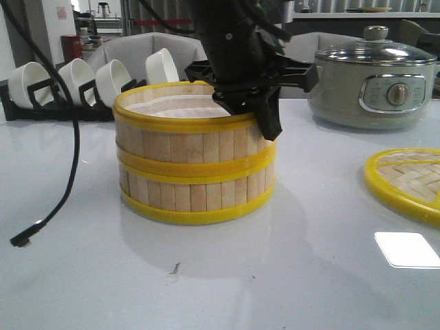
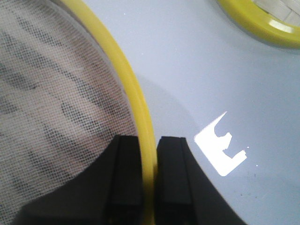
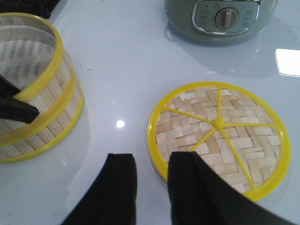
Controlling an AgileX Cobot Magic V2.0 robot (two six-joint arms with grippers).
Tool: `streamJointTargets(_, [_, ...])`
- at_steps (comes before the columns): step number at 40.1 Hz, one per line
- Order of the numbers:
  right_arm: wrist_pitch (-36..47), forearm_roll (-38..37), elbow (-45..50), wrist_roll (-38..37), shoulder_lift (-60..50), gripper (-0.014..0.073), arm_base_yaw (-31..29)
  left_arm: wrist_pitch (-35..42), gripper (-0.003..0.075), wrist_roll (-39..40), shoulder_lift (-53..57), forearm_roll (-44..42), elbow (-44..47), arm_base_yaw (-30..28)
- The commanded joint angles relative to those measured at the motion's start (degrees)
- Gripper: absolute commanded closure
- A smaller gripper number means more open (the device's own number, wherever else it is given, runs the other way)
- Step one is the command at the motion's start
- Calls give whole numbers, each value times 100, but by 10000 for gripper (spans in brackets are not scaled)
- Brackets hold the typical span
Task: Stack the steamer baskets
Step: 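Open the left gripper and withdraw it upward from the stack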
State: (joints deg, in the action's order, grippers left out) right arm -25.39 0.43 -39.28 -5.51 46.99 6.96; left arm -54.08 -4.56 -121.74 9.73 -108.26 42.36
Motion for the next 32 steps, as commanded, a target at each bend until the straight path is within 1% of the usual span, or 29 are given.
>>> streamJointTargets(1, [382, -43, -209, 61, -23, 286, 0, 262, 634, 5, 280, 271, -164, 50])
streamJointTargets(15, [354, -43, -209, 61, -23, 286, 0, 329, 624, 5, 280, 271, -164, 50])
streamJointTargets(18, [348, -43, -209, 61, -23, 286, 0, 329, 588, 5, 280, 271, -186, 50])
streamJointTargets(20, [348, -43, -209, 61, -23, 286, 0, 329, 547, 5, 280, 260, -216, 50])
streamJointTargets(24, [343, -43, -209, 61, -23, 286, 0, 319, 438, 5, 280, 207, -348, 50])
streamJointTargets(27, [341, -43, -209, 61, -23, 286, 0, 307, 373, 5, 280, 179, -460, 50])
streamJointTargets(29, [341, -43, -209, 61, -23, 286, 0, 276, 339, 5, 280, 144, -565, 50])
streamJointTargets(32, [327, -43, -209, 61, -23, 286, 0, 199, 323, 5, 280, 29, -721, 50])
